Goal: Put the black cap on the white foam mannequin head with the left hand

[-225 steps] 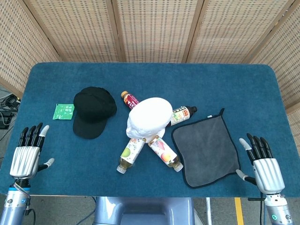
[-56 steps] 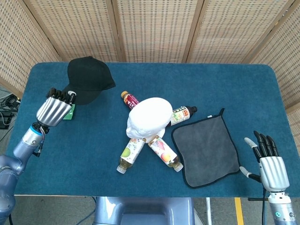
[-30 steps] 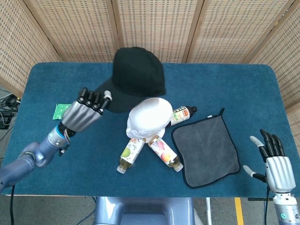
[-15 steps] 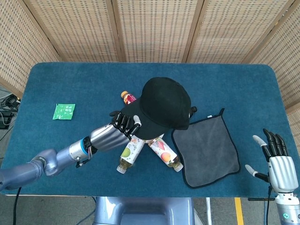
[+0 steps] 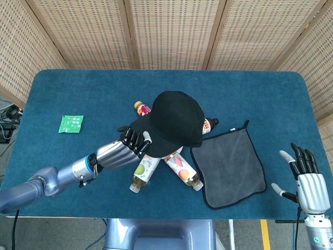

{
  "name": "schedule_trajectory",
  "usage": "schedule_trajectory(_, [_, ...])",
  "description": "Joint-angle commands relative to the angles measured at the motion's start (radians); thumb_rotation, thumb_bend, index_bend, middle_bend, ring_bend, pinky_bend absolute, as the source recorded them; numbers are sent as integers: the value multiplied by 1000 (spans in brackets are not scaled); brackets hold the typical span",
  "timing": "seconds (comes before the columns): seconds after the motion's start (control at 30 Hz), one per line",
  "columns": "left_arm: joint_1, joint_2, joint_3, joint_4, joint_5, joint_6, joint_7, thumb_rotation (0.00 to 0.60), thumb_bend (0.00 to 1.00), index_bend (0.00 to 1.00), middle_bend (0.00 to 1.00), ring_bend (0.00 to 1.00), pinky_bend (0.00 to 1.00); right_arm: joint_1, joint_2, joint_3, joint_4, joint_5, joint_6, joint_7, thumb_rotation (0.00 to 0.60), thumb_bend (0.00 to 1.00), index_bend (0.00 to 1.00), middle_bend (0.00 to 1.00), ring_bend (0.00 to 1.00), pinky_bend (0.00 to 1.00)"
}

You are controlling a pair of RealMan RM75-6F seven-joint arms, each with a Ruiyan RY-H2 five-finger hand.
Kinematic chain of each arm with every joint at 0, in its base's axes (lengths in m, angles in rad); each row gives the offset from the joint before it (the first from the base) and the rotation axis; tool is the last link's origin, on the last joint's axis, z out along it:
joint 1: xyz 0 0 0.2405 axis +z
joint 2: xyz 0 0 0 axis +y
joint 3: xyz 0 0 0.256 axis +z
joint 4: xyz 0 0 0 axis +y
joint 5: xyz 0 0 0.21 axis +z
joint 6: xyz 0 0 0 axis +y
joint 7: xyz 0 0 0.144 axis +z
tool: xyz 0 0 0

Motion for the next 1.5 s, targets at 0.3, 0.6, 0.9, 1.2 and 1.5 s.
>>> schedule_trajectory(0.3, [32, -2, -2, 65, 23, 17, -39, 600, 465, 790, 682, 786, 718, 0, -1, -1, 0, 0, -2, -2, 600, 55, 211, 0, 0, 0])
schedule_trajectory(0.6, [46, -9, 7, 140, 55, 28, -64, 600, 419, 790, 676, 784, 718, 1, -4, -1, 0, 1, -6, -9, 600, 55, 212, 0, 0, 0])
schedule_trajectory(0.9, [70, -22, 11, 169, 52, 31, -82, 600, 418, 790, 676, 783, 718, 0, -3, -2, -1, -2, -4, -8, 600, 55, 211, 0, 0, 0])
schedule_trajectory(1.2, [85, -43, 11, 183, 49, 17, -75, 600, 392, 784, 675, 782, 716, 0, -4, -1, -2, 0, -6, -10, 600, 55, 211, 0, 0, 0])
schedule_trajectory(1.5, [82, -39, -1, 175, 52, 21, -75, 600, 348, 766, 668, 768, 700, 0, -3, -1, -2, -1, -6, -8, 600, 55, 208, 0, 0, 0])
